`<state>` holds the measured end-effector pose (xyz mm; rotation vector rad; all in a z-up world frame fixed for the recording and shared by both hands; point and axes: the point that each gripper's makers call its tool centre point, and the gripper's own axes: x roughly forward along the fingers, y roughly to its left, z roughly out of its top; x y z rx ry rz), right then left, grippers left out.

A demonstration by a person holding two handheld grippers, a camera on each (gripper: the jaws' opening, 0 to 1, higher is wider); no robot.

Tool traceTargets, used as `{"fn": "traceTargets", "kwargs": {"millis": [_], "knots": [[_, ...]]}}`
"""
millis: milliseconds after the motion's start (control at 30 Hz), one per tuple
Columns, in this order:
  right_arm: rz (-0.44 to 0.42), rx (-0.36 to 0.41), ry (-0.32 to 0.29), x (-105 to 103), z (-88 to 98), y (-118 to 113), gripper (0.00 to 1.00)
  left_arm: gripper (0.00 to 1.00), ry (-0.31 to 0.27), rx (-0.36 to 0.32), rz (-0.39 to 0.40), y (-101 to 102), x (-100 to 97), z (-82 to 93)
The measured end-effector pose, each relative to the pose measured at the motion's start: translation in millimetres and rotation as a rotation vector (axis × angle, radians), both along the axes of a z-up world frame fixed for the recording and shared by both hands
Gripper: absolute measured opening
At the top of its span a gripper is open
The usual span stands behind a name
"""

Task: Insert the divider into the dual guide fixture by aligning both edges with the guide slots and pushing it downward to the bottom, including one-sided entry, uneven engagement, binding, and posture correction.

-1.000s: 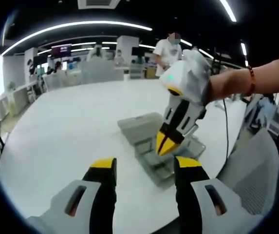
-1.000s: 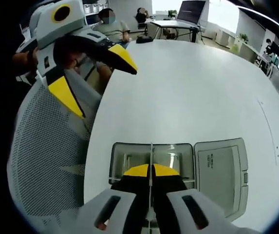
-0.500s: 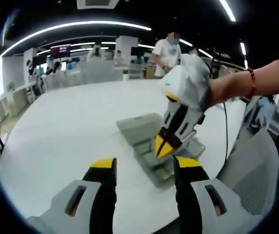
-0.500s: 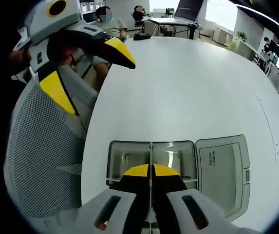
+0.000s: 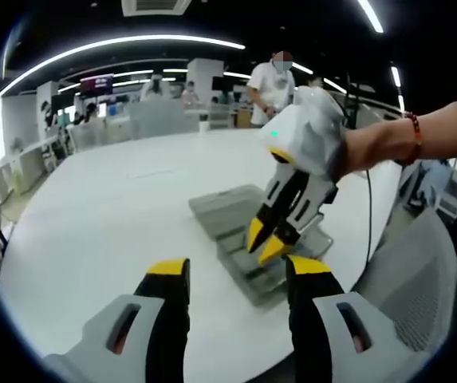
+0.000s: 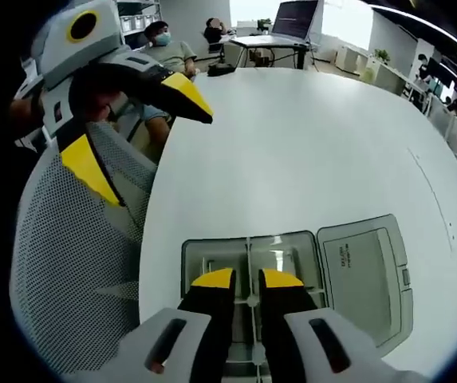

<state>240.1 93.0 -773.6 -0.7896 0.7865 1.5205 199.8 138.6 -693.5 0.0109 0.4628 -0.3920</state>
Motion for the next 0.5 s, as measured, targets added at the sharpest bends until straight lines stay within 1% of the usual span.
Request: {"fn": "traceTargets", "kwargs": {"millis": [100,267,300,367,400,467,500], "knots": [[-0.032,0.015,0.012,0.7,3.0,-4.4,0.09,0.48,0.005,0.006,-0.012,-5.0,-1.1,-0.4],[-0.089,0.056,0.020,1.0,7.0,-12.6,0.11,0.49,0.017,-0.010,-0.035,-14.0,-4.2,-0.2],[-0.106,0.074,0.023,0.6,8.4,-13.7,0.12,0.49,0.015,-0.012,-0.042,-16.0,-5.1,1.1],[-0.146,0.097,0.047,-1.0,10.6,-15.6,0.14,0.50,0.024,-0.020,-0.050,-18.5,-6.2,0.7],[-0.153,0.103,0.044,-0.8,11.5,-17.2,0.15,0.51,0.031,-0.020,-0.057,-20.0,-7.0,0.2],[-0.175,0.114,0.029,-0.1,13.4,-21.2,0.17,0.52,0.027,-0.023,-0.065,-22.7,-7.2,0.6],[-0.182,0.115,0.029,-0.9,14.0,-23.3,0.18,0.52,0.041,-0.035,-0.072,-25.4,-8.9,-0.6]]}}
